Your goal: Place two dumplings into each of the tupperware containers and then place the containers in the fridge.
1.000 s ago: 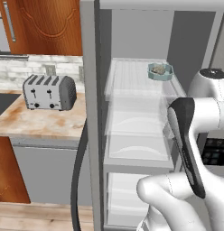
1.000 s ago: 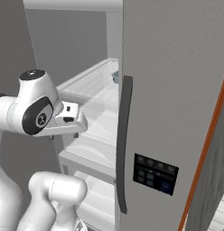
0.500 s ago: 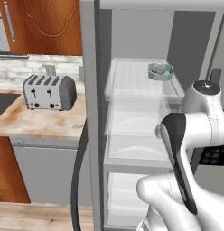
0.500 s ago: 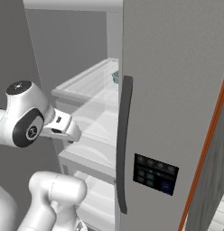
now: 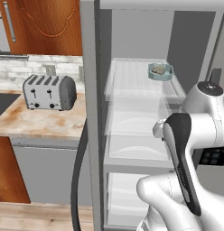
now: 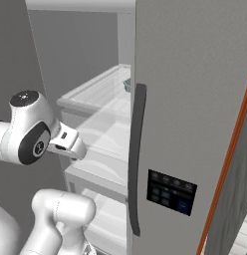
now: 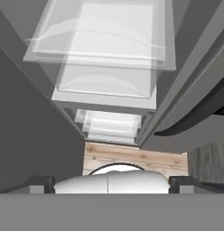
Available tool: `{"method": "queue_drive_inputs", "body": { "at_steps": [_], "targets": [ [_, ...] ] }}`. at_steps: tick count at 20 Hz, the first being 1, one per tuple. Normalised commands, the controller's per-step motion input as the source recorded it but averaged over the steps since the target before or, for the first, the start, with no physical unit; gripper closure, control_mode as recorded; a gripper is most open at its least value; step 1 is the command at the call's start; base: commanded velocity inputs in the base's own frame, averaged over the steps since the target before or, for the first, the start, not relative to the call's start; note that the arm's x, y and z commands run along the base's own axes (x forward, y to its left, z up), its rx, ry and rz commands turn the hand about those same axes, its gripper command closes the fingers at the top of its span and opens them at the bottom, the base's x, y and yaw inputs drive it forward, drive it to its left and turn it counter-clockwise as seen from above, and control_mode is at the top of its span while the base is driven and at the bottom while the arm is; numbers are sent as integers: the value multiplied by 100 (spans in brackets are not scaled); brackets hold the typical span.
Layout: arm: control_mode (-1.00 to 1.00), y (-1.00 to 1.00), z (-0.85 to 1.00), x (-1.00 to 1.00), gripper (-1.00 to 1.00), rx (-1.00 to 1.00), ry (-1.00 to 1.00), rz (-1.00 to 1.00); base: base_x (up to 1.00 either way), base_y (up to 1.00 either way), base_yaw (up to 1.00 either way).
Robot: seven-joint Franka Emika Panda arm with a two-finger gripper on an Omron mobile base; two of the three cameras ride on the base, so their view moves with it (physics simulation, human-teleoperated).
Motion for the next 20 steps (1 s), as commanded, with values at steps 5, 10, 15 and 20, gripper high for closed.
{"method": "queue_drive_inputs", "body": {
  "at_steps": [5, 10, 15, 20],
  "targets": [
    [-100, 0, -19, -1, -100, 0, -3, 6, 0, 0, 0],
    [100, 0, -7, -5, -100, 0, 0, 2, -21, -2, 0],
    [100, 0, 0, 0, -100, 0, 0, 0, -100, 0, 5],
    [100, 0, 0, 0, -100, 0, 0, 0, -100, 30, 41]
  ]
}}
